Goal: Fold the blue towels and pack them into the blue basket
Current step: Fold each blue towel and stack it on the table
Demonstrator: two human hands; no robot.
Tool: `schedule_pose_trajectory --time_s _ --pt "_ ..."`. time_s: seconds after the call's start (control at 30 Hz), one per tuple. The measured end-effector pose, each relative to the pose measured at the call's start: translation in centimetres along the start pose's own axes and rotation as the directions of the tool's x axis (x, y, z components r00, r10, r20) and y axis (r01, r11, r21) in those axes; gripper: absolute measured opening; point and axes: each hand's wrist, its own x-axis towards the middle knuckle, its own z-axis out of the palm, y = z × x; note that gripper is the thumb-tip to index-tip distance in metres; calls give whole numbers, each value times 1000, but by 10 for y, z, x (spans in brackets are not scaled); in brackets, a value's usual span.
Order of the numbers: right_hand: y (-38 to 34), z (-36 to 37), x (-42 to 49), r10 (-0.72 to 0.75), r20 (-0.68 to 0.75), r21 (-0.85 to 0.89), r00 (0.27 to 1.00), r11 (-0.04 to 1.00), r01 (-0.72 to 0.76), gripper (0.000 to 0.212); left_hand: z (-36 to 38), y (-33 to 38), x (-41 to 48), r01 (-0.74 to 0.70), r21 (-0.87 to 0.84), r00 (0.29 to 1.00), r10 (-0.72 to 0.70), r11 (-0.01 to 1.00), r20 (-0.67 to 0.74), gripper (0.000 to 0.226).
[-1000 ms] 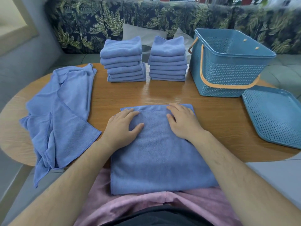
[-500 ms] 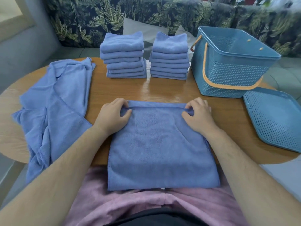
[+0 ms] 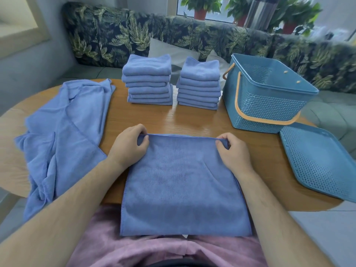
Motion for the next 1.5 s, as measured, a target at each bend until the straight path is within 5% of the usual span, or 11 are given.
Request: schedule_pose_trajectory --time_s 0.57,0.73,1.13,1.5 --pt "13 11 9 -49 58 -300 997 952 64 12 8 -2 3 111 87 992 -116 990 47 13" --pt "9 8 7 -160 22 -168 987 972 162 9 7 2 2 79 90 996 -75 993 -46 7" --pt "11 5 6 -106 -67 6 992 994 107 11 -2 -5 3 148 -206 988 -153 967 -4 3" --pt "13 6 7 -57 -32 -15 998 998 56 6 2 -1 3 103 108 990 -112 989 84 22"
